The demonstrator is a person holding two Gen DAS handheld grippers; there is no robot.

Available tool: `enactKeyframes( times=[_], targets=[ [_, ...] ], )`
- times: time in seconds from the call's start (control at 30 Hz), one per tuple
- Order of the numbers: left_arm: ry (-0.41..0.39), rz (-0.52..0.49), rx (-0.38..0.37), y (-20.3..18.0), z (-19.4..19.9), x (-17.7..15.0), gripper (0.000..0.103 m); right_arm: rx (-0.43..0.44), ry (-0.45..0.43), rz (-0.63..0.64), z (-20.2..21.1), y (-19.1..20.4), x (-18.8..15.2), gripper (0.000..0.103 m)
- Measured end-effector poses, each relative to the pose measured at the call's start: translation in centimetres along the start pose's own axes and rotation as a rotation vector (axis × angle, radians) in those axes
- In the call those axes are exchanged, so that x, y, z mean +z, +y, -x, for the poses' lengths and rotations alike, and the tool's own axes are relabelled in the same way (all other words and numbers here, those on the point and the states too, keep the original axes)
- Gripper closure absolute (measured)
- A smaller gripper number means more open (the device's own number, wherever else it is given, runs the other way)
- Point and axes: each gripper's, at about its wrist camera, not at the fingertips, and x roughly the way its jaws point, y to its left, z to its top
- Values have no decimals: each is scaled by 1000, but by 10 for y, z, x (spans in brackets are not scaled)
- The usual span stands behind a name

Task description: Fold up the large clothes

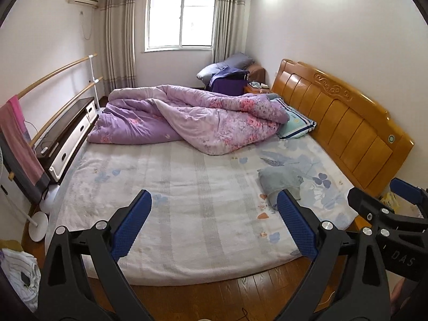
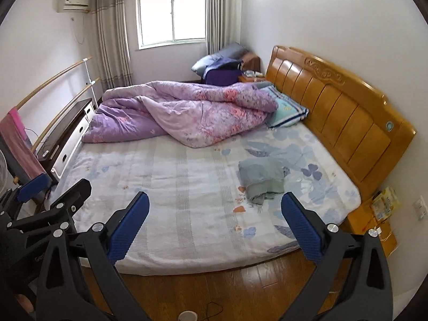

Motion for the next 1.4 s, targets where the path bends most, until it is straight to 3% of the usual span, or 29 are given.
enactKeyframes(
  times=[0.33,0.73,1.4],
  targets=[
    [-86,60,76,-25,66,-9,8,58,-88,67,55,-12,-8,8],
    [-179,70,126,-46,113,-21,8,80,-180,102,93,-25,-15,8],
    [-188,72,136,-53,130,-27,8,93,-214,82,101,-38,-22,8]
  ],
)
